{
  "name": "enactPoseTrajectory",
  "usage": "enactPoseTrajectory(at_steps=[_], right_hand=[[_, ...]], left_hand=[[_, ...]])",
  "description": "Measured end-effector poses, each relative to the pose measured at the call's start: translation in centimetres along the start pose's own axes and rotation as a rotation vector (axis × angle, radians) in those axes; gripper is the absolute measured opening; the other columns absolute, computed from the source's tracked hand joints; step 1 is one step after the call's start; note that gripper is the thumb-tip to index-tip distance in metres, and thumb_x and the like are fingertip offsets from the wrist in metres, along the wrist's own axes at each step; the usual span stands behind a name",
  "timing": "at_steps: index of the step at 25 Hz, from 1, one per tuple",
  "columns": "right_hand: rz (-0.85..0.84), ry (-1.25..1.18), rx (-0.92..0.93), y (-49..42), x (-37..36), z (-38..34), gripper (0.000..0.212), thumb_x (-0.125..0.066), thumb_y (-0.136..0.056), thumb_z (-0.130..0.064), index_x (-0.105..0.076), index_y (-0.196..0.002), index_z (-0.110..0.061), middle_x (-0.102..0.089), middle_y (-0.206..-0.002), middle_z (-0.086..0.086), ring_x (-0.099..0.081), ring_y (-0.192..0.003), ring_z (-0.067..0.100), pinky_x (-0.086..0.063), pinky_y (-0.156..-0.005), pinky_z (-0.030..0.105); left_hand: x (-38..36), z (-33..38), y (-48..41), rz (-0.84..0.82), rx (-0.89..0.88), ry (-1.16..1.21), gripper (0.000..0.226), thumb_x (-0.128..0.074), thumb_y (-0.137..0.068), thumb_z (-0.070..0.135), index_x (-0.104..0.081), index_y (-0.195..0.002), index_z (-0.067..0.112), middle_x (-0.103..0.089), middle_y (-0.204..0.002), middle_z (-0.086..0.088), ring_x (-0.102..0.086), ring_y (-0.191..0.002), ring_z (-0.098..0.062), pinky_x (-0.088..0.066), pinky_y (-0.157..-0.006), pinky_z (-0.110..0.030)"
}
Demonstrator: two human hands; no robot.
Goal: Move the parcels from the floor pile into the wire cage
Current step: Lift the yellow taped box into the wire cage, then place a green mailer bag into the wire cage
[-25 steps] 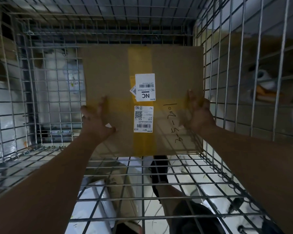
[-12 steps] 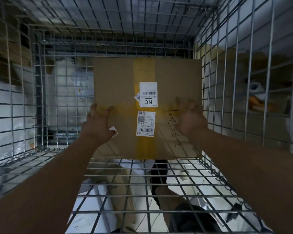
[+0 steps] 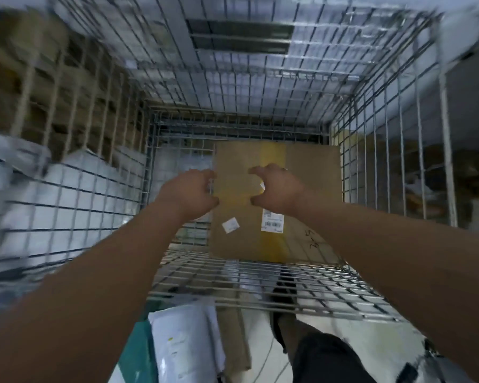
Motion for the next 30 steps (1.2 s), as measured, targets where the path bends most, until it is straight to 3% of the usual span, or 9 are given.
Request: enactPoseTrajectory(at_steps=[2,5,8,14,20,26,30], right_hand=[[0.007,0.005,0.015,3.4,1.8,-3.7,0.079,-0.072,-0.09,-0.046,-0.035,-0.157,-0.026,-0.044,-0.146,0.012,-0.049,-0.13,0.032,-0.041,-0.086,0.031],[0.024,-0.001,0.015,8.5,3.6,-8.8,0.074,-0.074,-0.089,-0.042,-0.042,-0.153,-0.026,-0.049,-0.149,0.008,-0.049,-0.133,0.028,-0.046,-0.097,0.035],[0.078,0.0,0.027,14.5,4.9,-14.1,0.067,-0.076,-0.089,-0.038,-0.049,-0.148,-0.024,-0.06,-0.139,0.006,-0.058,-0.122,0.024,-0.051,-0.097,0.034],[0.124,-0.004,0.037,24.8,3.4,-22.1,0.069,-0.071,-0.092,-0.041,-0.043,-0.153,-0.022,-0.053,-0.147,0.002,-0.054,-0.13,0.023,-0.045,-0.105,0.032],[0.198,0.035,0.05,32.9,-2.2,-26.7,0.056,-0.069,-0.09,-0.038,-0.055,-0.142,-0.024,-0.062,-0.134,0.007,-0.057,-0.121,0.023,-0.048,-0.096,0.03],[0.121,0.106,0.118,37.1,-9.1,-27.9,0.052,-0.067,-0.09,-0.03,-0.057,-0.14,-0.019,-0.062,-0.136,0.011,-0.058,-0.123,0.029,-0.045,-0.092,0.028],[0.015,0.191,0.171,37.4,-12.7,-27.2,0.056,-0.067,-0.091,-0.032,-0.054,-0.143,-0.018,-0.059,-0.139,0.014,-0.057,-0.123,0.031,-0.046,-0.094,0.031]], left_hand=[[2.6,-0.3,4.6,0.014,-0.004,0.0,0.067,-0.066,-0.09,0.048,-0.043,-0.15,0.032,-0.057,-0.14,0.0,-0.058,-0.12,-0.024,-0.051,-0.098,-0.04],[5.3,-1.0,10.7,0.041,-0.008,-0.032,0.062,-0.064,-0.091,0.048,-0.046,-0.148,0.031,-0.058,-0.139,0.0,-0.057,-0.121,-0.024,-0.05,-0.101,-0.042],[7.9,-1.9,17.2,0.144,-0.019,-0.05,0.057,-0.061,-0.092,0.05,-0.048,-0.145,0.032,-0.061,-0.135,0.001,-0.059,-0.116,-0.022,-0.051,-0.098,-0.041],[10.2,-4.0,29.1,0.274,-0.049,-0.042,0.049,-0.056,-0.097,0.05,-0.054,-0.141,0.031,-0.062,-0.133,0.001,-0.062,-0.111,-0.022,-0.052,-0.096,-0.043],[6.2,-6.0,39.6,0.298,-0.057,-0.008,0.047,-0.053,-0.096,0.046,-0.054,-0.141,0.033,-0.063,-0.13,0.002,-0.061,-0.114,-0.023,-0.051,-0.097,-0.042],[-1.0,-7.0,44.9,0.286,-0.071,0.103,0.032,-0.054,-0.094,0.032,-0.065,-0.122,0.021,-0.067,-0.118,-0.005,-0.063,-0.107,-0.027,-0.053,-0.09,-0.043],[-4.9,-7.6,46.2,0.282,-0.019,0.151,0.027,-0.056,-0.091,0.029,-0.069,-0.112,0.019,-0.069,-0.108,-0.004,-0.064,-0.097,-0.024,-0.046,-0.073,-0.031]])
Point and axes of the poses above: each hand's wrist, its own y-axis away from the middle knuckle, its own x-axis out of the back of the hand, z = x × y, the point moved 2 cm from there along -y, towards the middle knuckle
